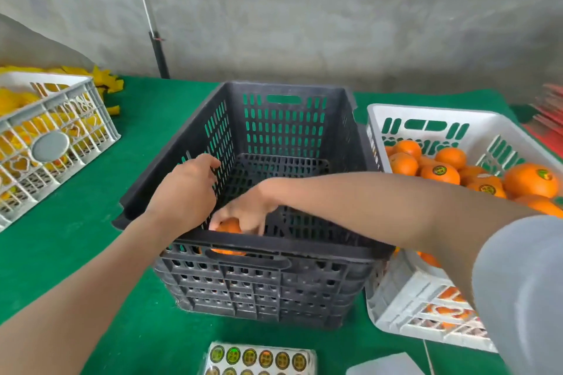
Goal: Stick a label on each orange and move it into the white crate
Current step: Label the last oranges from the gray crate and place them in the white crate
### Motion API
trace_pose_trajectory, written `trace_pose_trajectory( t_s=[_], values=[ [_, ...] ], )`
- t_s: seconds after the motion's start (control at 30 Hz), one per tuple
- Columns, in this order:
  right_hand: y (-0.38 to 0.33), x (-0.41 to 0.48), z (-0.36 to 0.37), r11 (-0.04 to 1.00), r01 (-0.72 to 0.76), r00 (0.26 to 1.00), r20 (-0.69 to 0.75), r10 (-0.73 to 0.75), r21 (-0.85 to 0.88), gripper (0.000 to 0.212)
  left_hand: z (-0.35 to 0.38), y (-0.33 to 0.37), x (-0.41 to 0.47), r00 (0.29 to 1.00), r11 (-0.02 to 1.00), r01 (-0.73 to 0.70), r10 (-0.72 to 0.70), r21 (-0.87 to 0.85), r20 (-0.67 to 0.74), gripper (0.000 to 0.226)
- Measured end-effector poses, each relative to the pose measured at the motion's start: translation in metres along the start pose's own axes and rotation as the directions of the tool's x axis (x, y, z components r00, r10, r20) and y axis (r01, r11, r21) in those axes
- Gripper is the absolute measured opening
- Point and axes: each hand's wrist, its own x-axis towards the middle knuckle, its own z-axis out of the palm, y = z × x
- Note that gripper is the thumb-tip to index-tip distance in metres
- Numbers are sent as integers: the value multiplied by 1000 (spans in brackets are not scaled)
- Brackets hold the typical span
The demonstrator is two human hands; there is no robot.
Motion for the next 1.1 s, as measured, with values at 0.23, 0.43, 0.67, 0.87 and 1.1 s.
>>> trace_pose_trajectory(
  t_s=[0.23, 0.43, 0.67, 0.87, 1.1],
  values=[
    [36, -171, -2, 869, 335, 900, -395, -182, 364, 70, -6, 3, -16, 977, 981, -128, 99, -146, -189, 30],
    [53, -257, 58, 716, 475, 810, -573, -129, 511, 74, -8, 82, -68, 977, 784, -205, 127, -586, -172, 31],
    [54, -315, 135, 896, 366, 738, -665, -114, 252, 67, 25, 166, -148, 882, 521, 160, 306, -839, 358, 56],
    [64, -302, 203, 965, 219, 606, -755, -249, -143, 59, 77, 175, -177, 633, 481, 498, 366, -721, 682, 91],
    [140, -240, 279, 902, -166, 718, -579, 387, 398, 36, 130, 143, -204, 682, 331, 678, 51, -657, 730, 67]
  ],
)
